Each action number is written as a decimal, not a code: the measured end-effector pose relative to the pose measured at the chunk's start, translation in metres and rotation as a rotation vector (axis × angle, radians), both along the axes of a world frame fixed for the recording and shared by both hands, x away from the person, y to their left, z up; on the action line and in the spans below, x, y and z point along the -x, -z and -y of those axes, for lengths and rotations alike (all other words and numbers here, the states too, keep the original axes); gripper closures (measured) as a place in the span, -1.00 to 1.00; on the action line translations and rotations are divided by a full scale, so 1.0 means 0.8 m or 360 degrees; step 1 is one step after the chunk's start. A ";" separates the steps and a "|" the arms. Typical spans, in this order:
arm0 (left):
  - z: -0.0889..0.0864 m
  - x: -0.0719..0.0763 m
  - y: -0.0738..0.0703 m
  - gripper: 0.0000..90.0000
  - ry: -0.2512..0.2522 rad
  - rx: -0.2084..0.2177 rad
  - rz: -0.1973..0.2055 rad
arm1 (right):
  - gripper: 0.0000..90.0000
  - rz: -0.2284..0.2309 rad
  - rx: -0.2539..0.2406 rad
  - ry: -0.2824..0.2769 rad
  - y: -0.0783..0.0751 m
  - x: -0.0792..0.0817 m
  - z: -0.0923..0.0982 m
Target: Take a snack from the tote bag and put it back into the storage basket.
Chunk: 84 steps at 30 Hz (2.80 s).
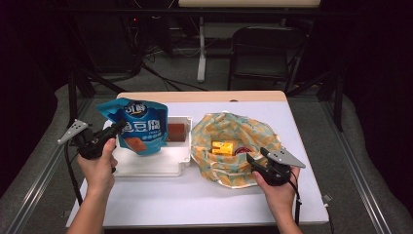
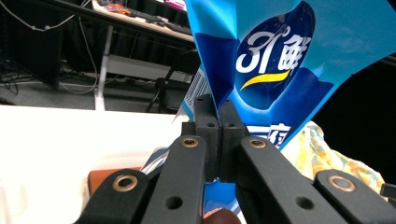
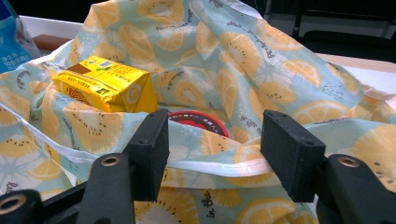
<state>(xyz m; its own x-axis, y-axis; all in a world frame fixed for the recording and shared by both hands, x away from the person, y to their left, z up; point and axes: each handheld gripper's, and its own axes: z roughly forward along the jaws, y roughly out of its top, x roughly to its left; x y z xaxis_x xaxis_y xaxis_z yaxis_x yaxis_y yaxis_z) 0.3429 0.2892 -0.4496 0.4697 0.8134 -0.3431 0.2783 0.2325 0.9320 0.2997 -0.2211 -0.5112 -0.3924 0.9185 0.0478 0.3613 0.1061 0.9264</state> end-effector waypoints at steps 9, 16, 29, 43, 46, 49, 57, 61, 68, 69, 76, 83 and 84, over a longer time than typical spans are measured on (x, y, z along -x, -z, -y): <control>-0.021 -0.001 0.019 1.00 -0.0034 -0.0013 -0.0016 | -0.06 0.0008 -0.0016 0.0002 0.000 0.001 0.004; -0.035 -0.007 0.036 1.00 -0.0026 -0.0024 -0.0030 | -0.07 0.0022 -0.0036 0.0031 -0.001 0.004 0.006; -0.057 -0.016 0.047 1.00 -0.0028 0.0022 -0.0040 | -0.08 0.0022 0.0004 -0.0033 0.001 0.006 -0.018; -0.065 -0.022 0.051 1.00 -0.0006 0.0034 -0.0071 | -0.08 0.0040 -0.0047 0.0012 -0.004 0.010 0.003; -0.064 -0.018 0.050 0.97 -0.0036 0.0003 -0.0068 | -0.08 0.0047 -0.0037 0.0007 -0.005 0.010 0.002; -0.063 -0.013 0.050 0.86 -0.0052 0.0002 -0.0071 | -0.08 0.0042 -0.0035 -0.0003 -0.006 0.011 0.000; -0.053 0.003 0.049 0.24 -0.0149 -0.0090 -0.0104 | -0.09 0.0059 -0.0037 -0.0015 -0.011 0.012 0.000; -0.048 0.015 0.048 0.03 -0.0200 -0.0110 -0.0116 | -0.09 0.0063 -0.0044 -0.0012 -0.013 0.013 0.002; -0.036 0.036 0.050 -0.27 -0.0253 -0.0193 -0.0164 | -0.07 0.0069 -0.0057 -0.0002 -0.016 0.012 0.010; -0.034 0.038 0.050 -0.28 -0.0261 -0.0202 -0.0162 | -0.05 0.0072 -0.0062 -0.0002 -0.016 0.012 0.011; -0.007 0.063 0.049 -0.27 -0.0243 -0.0245 -0.0145 | 0.29 0.0083 -0.0064 -0.0054 -0.020 0.007 0.009; 0.042 0.074 0.042 -0.20 -0.0133 -0.0258 -0.0108 | 1.00 0.0060 -0.0024 -0.0056 -0.018 -0.008 0.006; 0.053 0.074 0.043 -0.19 -0.0102 -0.0266 -0.0118 | 1.00 0.0050 -0.0021 -0.0057 -0.017 -0.010 0.006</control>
<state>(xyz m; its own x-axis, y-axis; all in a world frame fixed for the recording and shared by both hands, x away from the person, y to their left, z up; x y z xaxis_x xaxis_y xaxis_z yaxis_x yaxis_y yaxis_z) 0.2839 0.2469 -0.4839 0.3933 0.8895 -0.2324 0.3371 0.0956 0.9366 0.3080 -0.2257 -0.4976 -0.4263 0.9034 0.0467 0.3280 0.1063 0.9387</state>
